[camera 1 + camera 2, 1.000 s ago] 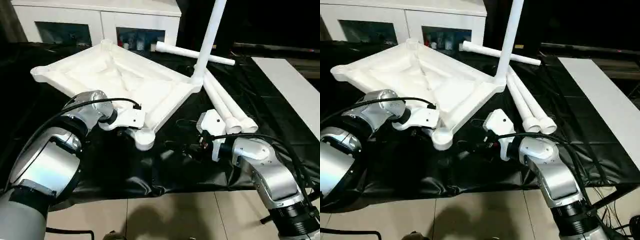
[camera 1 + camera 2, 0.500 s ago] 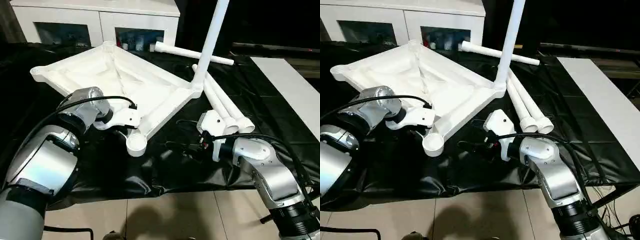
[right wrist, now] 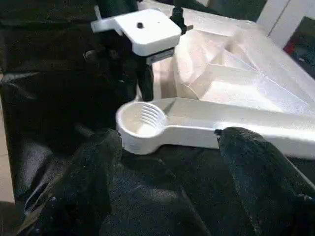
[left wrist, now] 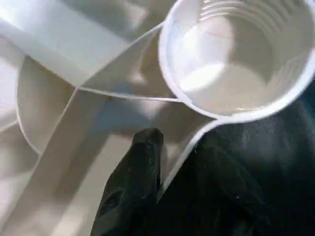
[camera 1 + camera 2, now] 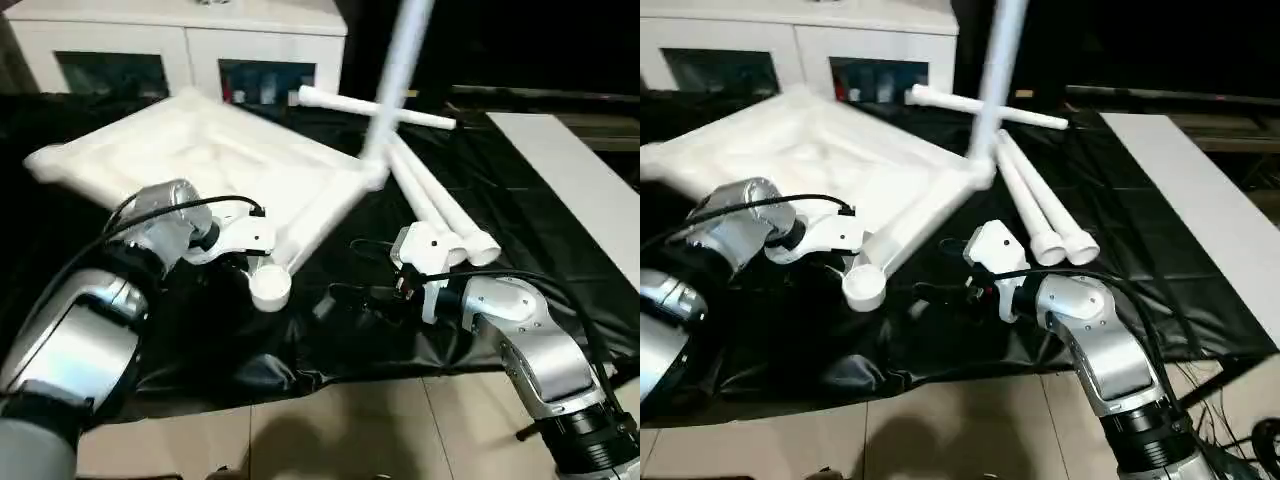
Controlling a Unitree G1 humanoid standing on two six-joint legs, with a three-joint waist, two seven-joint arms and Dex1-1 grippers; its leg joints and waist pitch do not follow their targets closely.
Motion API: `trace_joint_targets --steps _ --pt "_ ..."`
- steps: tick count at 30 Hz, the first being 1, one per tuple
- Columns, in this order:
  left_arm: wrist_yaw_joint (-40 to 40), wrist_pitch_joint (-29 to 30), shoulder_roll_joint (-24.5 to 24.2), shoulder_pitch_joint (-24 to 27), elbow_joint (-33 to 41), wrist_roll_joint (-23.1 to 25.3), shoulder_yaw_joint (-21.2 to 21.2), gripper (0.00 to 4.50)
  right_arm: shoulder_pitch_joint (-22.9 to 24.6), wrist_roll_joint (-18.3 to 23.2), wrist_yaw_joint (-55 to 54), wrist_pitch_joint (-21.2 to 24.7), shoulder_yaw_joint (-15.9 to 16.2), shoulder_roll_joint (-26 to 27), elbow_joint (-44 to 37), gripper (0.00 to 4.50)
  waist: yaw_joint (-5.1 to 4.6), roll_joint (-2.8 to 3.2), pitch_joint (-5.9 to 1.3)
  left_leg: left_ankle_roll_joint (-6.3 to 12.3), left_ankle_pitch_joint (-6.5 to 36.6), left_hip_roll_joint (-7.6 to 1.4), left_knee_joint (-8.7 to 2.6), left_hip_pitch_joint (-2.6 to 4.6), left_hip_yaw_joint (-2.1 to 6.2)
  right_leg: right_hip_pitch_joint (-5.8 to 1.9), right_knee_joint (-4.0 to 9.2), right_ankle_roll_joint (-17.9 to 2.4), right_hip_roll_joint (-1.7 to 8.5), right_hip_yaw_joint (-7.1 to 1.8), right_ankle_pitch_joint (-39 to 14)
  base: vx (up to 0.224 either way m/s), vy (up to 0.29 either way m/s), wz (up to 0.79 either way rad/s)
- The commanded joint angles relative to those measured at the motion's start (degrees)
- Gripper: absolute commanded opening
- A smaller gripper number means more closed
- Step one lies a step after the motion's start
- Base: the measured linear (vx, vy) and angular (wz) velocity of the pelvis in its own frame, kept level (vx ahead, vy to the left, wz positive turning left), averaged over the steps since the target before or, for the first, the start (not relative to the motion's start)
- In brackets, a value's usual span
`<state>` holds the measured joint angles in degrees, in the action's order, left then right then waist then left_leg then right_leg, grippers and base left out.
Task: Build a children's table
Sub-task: Rotate table base
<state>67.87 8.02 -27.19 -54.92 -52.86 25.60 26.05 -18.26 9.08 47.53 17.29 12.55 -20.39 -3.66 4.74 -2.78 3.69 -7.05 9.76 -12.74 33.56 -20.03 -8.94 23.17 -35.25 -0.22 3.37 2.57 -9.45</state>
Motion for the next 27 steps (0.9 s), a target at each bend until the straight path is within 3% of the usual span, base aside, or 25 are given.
trace_joint_targets --steps 1,4,7,9,11,13,16,22,24,25,27 --pt "-5.27 6.24 -1.7 1.98 1.42 -1.17 -3.26 0.88 -0.63 -0.1 -0.22 -0.56 0.17 -0.15 0.83 3.56 0.42 0.33 -3.65 -0.31 16.43 0.01 -4.45 -0.47 0.01 -3.08 5.07 -7.67 4.14 -1.85 -25.51 0.0 0.0 0.0" --pt "-8.62 9.89 -2.29 4.72 5.45 -1.11 -5.49 0.83 -0.86 -0.19 -0.29 -0.78 0.34 0.06 1.33 3.56 -0.09 0.2 -3.74 -0.03 16.2 0.21 -4.35 -0.59 0.03 -3.0 5.16 -7.15 3.84 -1.68 -25.22 0.0 0.0 0.0" --pt "-10.64 10.52 -1.98 6.81 9.16 -1.75 -7.14 0.78 -0.98 -0.3 -0.29 -0.92 0.51 0.15 1.58 3.56 -0.53 0.19 -3.73 0.29 16.12 0.17 -4.25 -0.41 -0.04 -2.67 5.07 -7.94 3.68 -1.67 -23.52 0.0 0.0 0.0" --pt "-12.24 8.28 -1.53 8.43 11.53 -2.52 -8.02 0.7 -1.16 -0.39 -0.33 -1.09 0.61 0.24 1.92 3.56 -0.7 0.22 -3.85 0.67 15.96 0.1 -4.14 -0.34 -0.14 -2.55 4.99 -8.83 3.64 -1.75 -21.97 0.0 0.0 0.0" --pt "-15.29 1.02 -1.52 9.89 13.25 -2.85 -7.71 0.58 -1.38 -0.56 -0.43 -1.25 0.67 0.4 2.38 3.56 -0.65 0.11 -3.99 0.98 15.11 -0.01 -4.1 -0.48 -0.18 -2.58 4.72 -9.48 3.56 -1.82 -19.08 0.0 0.0 0.0" --pt "-17.71 -4.42 -2.04 11.04 14.01 -2.37 -6.45 0.46 -1.65 -1.11 -1.06 -1.39 0.77 0.51 3.07 3.56 -0.46 0.35 -4.38 1.2 12.93 -0.05 -3.85 -0.35 -0.39 -2.6 4.12 -10.73 3.42 -2.03 -12.93 0.0 0.0 0.0" --pt "-17.76 -6.76 -2.31 11.94 14.39 -2.46 -6.02 0.35 -1.79 -1.48 -1.43 -1.57 0.81 0.51 3.5 3.56 -0.32 0.37 -4.54 1.51 10.33 0.03 -3.69 -0.49 -0.54 -2.71 3.43 -11.92 3.23 -2.0 -7.18 0.0 0.0 0.0" --pt "-15.21 -9.65 -1.42 14.03 18.53 -5.77 -7.39 0.16 -1.87 -2.0 -1.87 -1.66 0.75 0.45 3.87 3.56 0.4 0.47 -4.26 0.56 12.35 -0.12 -3.91 -0.3 -0.65 -2.58 3.63 -11.65 3.44 -2.04 -9.83 0.0 0.0 0.0" --pt "-15.87 -9.31 -0.26 14.17 18.48 -7.44 -8.6 0.16 -1.93 -2.19 -2.24 -1.7 0.79 0.53 3.98 3.56 0.61 0.57 -4.1 0.27 14.39 -0.1 -3.92 0.1 -0.77 -2.2 4.02 -10.92 3.41 -2.12 -12.71 0.0 0.0 0.0" --pt "-15.84 -9.33 0.17 14.18 18.32 -8.24 -9.07 0.68 -1.94 -2.22 -2.39 -1.74 0.82 0.53 4.02 3.56 0.72 0.52 -4.1 0.13 14.73 -0.1 -3.96 0.09 -0.74 -2.25 4.12 -10.53 3.47 -2.14 -13.77 0.0 0.0 0.0" --pt "-16.24 -7.92 0.82 14.59 19.13 -10.02 -10.51 0.8 -1.96 -2.27 -3.15 -2.08 0.69 0.77 3.99 3.56 0.7 0.55 -4.15 -0.15 14.46 -0.11 -3.99 -0.09 -0.67 -2.33 4.05 -10.22 3.5 -2.12 -13.83 0.0 0.0 0.0"
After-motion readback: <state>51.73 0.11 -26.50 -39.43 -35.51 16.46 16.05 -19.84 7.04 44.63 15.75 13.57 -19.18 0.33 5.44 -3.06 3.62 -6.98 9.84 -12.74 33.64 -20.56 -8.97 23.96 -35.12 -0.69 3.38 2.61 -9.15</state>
